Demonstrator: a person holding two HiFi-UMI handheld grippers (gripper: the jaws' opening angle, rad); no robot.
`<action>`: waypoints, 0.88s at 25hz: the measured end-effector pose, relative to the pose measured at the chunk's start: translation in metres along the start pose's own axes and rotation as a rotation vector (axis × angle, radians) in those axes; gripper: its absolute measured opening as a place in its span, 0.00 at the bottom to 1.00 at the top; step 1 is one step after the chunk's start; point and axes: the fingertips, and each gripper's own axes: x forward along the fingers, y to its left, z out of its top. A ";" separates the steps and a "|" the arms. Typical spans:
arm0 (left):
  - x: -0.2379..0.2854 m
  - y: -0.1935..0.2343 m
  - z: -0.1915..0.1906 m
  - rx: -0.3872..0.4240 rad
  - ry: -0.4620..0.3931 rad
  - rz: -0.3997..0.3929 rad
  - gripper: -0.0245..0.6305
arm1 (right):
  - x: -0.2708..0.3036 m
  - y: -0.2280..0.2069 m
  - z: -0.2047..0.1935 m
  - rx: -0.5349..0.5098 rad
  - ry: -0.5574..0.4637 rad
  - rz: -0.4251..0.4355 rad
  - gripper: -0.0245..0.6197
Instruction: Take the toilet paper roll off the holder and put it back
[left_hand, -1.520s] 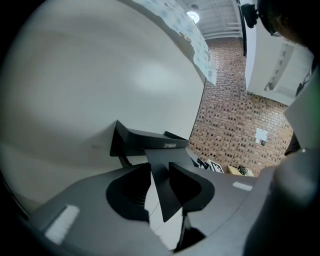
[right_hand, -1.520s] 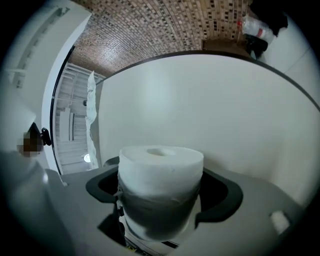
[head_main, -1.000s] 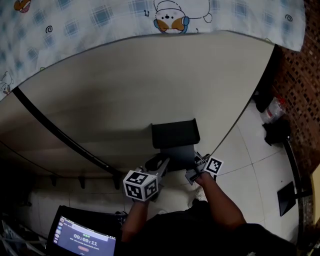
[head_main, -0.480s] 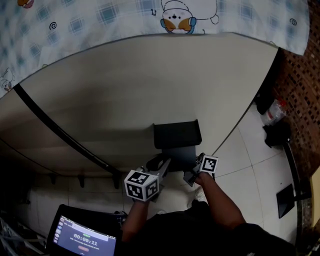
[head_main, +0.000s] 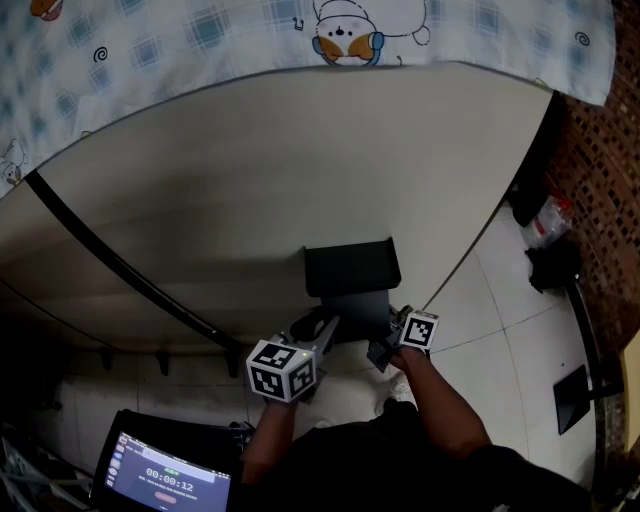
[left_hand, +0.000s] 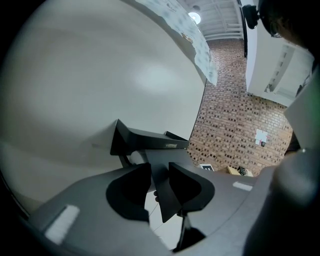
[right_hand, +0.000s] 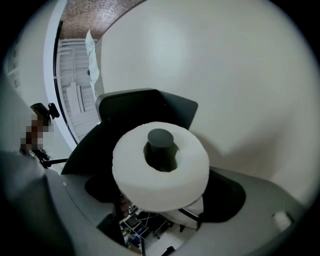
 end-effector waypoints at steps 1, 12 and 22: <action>0.000 0.000 0.000 0.000 0.000 0.000 0.24 | -0.004 -0.004 0.002 -0.015 -0.003 -0.010 0.74; 0.001 0.003 -0.002 0.001 0.010 0.010 0.22 | -0.047 -0.006 0.046 -0.068 -0.097 -0.028 0.75; 0.007 0.011 -0.006 0.017 0.001 0.009 0.19 | -0.113 -0.009 0.101 -0.045 -0.458 -0.115 0.46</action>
